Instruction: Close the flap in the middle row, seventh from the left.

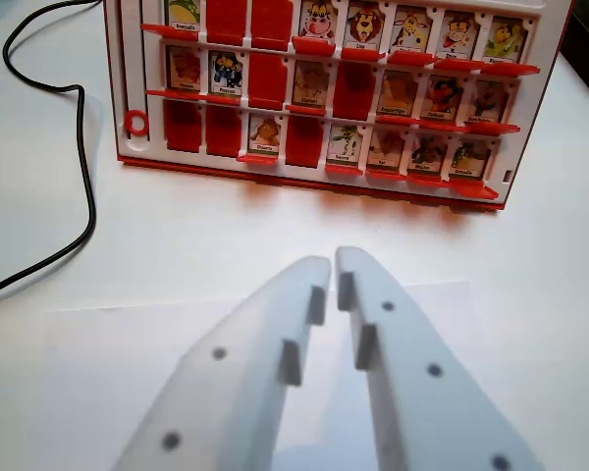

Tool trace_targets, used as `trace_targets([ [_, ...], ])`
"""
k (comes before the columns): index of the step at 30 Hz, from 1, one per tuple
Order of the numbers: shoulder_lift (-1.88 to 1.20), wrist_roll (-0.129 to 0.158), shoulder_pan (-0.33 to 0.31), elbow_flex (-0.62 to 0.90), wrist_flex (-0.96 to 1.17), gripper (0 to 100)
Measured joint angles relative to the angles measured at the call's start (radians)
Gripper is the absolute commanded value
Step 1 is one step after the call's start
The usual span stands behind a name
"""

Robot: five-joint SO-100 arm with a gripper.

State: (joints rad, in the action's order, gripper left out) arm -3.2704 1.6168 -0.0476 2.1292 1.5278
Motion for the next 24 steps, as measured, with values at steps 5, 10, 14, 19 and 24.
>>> trace_targets([
  [5, 0.000, 0.000, 0.000, 0.000, 0.000, 0],
  [10, 0.000, -0.015, 0.000, 0.000, -0.029, 0],
  [14, 0.009, -0.023, -0.041, 0.000, -0.103, 0],
  [19, 0.155, -0.023, -0.155, 0.000, -0.239, 0],
  [24, 0.373, 0.008, -0.270, 0.018, -0.423, 0],
])
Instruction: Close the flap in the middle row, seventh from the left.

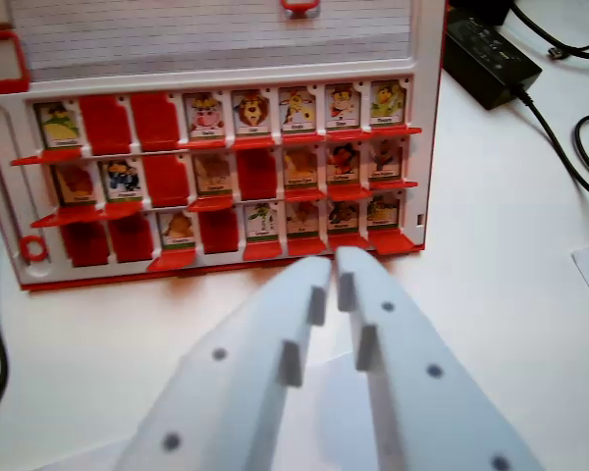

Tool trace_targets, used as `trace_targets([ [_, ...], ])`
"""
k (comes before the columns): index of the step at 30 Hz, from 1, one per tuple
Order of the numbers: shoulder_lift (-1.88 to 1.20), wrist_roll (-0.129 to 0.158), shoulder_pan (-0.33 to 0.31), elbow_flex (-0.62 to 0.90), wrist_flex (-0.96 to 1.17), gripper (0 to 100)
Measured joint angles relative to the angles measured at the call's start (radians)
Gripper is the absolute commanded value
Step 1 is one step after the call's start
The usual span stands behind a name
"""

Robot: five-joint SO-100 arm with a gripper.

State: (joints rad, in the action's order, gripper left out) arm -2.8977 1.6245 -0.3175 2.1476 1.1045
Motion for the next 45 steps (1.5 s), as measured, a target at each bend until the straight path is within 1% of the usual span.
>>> trace_targets([
  [2, 0.078, 0.020, -0.044, 0.034, -0.066, 0],
  [4, 0.143, 0.048, -0.081, 0.091, -0.129, 0],
  [7, 0.186, 0.087, -0.115, 0.219, -0.261, 0],
  [8, 0.204, 0.097, -0.127, 0.258, -0.311, 0],
  [11, 0.255, 0.109, -0.163, 0.337, -0.414, 0],
  [16, 0.321, 0.110, -0.156, 0.416, -0.549, 0],
  [21, 0.410, 0.110, -0.153, 0.454, -0.687, 0],
  [25, 0.485, 0.110, -0.121, 0.482, -0.798, 0],
  [29, 0.569, 0.112, -0.100, 0.483, -0.891, 0],
  [33, 0.653, 0.129, -0.098, 0.483, -0.969, 0],
  [38, 0.744, 0.138, -0.089, 0.483, -1.049, 0],
  [45, 0.851, 0.138, -0.095, 0.483, -1.131, 0],
])
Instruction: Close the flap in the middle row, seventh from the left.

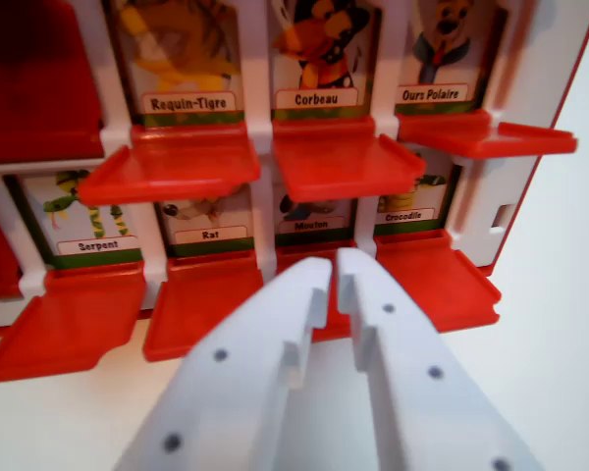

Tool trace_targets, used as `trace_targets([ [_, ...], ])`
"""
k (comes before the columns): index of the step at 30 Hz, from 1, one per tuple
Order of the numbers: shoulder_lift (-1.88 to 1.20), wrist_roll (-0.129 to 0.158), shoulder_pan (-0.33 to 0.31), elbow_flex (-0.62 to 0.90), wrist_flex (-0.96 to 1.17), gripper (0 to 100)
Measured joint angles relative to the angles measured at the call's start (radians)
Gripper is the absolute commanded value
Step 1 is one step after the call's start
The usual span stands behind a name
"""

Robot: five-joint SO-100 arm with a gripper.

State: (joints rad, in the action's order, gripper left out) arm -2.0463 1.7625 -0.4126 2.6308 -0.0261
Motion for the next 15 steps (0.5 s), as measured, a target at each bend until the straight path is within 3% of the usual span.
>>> trace_targets([
  [15, 0.156, -0.008, 0.000, -0.054, -0.063, 0],
])
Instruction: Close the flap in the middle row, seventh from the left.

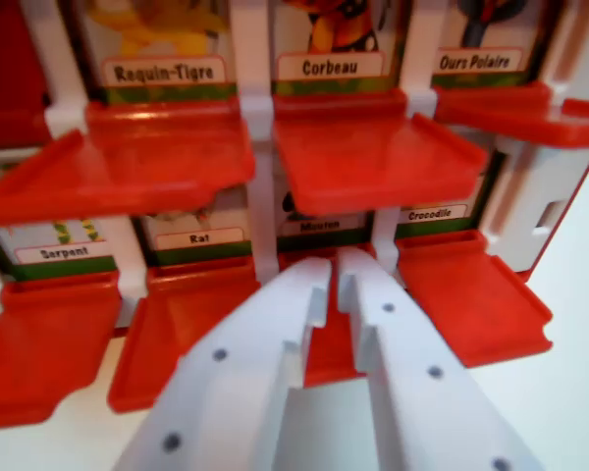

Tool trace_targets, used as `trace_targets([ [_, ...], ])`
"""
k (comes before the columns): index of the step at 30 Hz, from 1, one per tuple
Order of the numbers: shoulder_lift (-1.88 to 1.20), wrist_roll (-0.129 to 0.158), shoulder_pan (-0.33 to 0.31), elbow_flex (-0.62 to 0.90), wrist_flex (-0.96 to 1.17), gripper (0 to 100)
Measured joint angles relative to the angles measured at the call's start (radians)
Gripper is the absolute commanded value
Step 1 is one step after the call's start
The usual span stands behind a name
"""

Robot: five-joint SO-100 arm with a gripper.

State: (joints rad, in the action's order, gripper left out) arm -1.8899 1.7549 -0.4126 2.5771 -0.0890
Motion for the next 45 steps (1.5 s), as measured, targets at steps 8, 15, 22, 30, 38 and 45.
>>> trace_targets([
  [8, 0.043, -0.006, 0.000, -0.083, 0.000, 0],
  [15, 0.067, -0.029, -0.002, -0.163, 0.048, 0],
  [22, 0.103, -0.029, -0.002, -0.225, 0.058, 0],
  [30, 0.187, -0.038, -0.002, -0.311, 0.072, 0],
  [38, 0.229, -0.038, 0.006, -0.365, 0.071, 0],
  [45, 0.141, -0.038, 0.009, -0.334, 0.179, 0],
])
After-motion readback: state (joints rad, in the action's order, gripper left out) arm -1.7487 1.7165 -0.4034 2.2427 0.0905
